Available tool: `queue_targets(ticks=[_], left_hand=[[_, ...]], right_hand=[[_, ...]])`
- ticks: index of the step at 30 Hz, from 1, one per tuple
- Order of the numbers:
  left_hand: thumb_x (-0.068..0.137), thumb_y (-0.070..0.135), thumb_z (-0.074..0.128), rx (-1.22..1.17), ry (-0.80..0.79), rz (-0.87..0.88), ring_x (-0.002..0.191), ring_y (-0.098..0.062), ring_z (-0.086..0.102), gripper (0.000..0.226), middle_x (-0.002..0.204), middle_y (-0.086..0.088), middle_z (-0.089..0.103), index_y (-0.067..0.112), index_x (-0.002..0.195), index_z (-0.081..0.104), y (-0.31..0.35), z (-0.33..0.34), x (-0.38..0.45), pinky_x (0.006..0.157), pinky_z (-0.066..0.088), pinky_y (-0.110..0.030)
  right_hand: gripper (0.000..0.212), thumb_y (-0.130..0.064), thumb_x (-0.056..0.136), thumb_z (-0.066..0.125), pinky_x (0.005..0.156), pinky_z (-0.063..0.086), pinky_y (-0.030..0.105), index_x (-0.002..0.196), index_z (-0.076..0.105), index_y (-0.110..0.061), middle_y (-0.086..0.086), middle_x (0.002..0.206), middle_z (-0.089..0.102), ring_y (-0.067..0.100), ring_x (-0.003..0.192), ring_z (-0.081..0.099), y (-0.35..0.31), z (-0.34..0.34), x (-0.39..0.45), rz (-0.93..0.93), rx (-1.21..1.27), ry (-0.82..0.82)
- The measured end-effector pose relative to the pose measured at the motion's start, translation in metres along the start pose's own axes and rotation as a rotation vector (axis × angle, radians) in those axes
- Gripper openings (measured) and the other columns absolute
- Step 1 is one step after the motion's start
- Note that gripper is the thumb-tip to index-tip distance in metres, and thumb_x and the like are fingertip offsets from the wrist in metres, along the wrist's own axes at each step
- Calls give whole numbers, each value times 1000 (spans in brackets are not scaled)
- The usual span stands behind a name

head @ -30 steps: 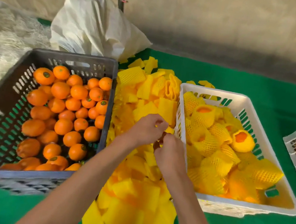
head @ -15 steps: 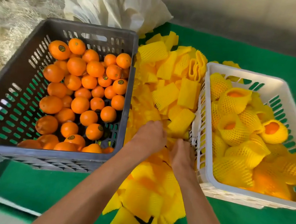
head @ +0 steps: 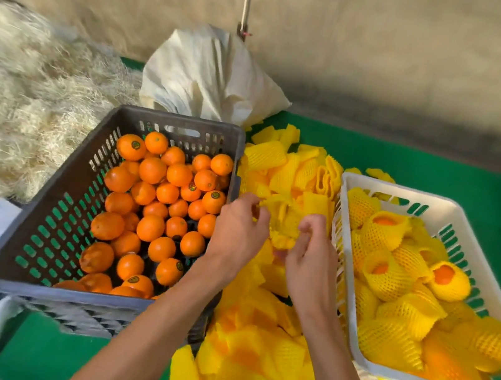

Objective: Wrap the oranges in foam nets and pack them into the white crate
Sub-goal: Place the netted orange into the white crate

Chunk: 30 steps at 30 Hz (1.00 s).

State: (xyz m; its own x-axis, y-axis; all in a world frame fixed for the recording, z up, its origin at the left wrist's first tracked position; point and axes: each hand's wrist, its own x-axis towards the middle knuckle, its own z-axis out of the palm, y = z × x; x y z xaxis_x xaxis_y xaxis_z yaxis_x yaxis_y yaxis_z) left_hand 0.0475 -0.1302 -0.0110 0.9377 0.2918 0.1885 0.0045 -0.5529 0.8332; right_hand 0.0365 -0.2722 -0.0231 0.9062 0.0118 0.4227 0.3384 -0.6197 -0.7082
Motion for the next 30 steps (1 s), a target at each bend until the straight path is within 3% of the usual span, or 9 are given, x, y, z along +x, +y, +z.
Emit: queue_targets(ticks=[3,6,8,10,15,20,25,28,30], left_hand=[[102,17,58,-15,-4,76,54,-5,55,15,64,3,53,17,87,53,-5,-23,7,44,38,-23],[100,12,61,-6,-43,212,59,-1,51,10,66,7,52,11,90,61,-10,-46,5,48,33,-16],[101,11,60,-31,-75,258,64,-5,52,8,73,4,58,11,96,66,-18,-61,6,52,39,-21],[104,17,58,-101,-128,214,69,-16,58,10,78,2,60,15,102,68,-31,-78,7,62,52,-36],[111,43,41,-156,-155,-201,80,-22,67,43,95,-9,72,13,97,68,-78,-116,24,75,57,-45],[103,19,55,467,-684,-488,101,-32,71,28,122,-19,67,2,125,59,-138,-101,46,89,62,-45],[103,18,64,613,-1045,-655,125,-29,64,66,147,-17,56,9,159,30,-189,-65,41,107,52,-49],[105,34,60,743,-1150,-703,135,-29,58,55,149,-12,58,10,153,48,-203,-45,33,111,49,-45],[110,33,51,822,-1266,-706,145,-29,45,57,160,-13,43,9,159,37,-202,-42,35,117,40,-42]], right_hand=[[39,-15,103,49,57,49,31,137,55,-31,0,117,57,19,77,63,-21,4,9,-62,-309,-190],[36,-35,104,43,78,51,37,136,59,-31,4,145,47,26,107,63,-49,17,20,17,-342,-244],[35,-41,104,41,92,50,44,122,65,-23,10,140,54,31,121,56,-60,28,29,104,-207,-256],[28,-34,104,48,90,50,43,121,66,-20,10,125,64,31,119,57,-65,41,36,43,-224,-290],[23,-24,88,66,84,46,41,107,58,-13,11,111,64,34,108,59,-74,78,33,-102,-461,-511],[57,-42,72,75,107,35,42,119,62,-13,8,120,64,29,116,54,-70,114,17,-350,-652,-475],[76,-49,69,75,125,4,52,134,56,-14,9,159,36,26,147,29,-62,133,8,-357,-719,-548],[79,-49,69,78,124,4,54,135,55,-12,10,162,31,26,151,23,-56,138,7,-350,-713,-536],[77,-48,69,79,124,7,55,133,57,-12,9,161,33,25,150,25,-54,140,7,-342,-703,-517]])
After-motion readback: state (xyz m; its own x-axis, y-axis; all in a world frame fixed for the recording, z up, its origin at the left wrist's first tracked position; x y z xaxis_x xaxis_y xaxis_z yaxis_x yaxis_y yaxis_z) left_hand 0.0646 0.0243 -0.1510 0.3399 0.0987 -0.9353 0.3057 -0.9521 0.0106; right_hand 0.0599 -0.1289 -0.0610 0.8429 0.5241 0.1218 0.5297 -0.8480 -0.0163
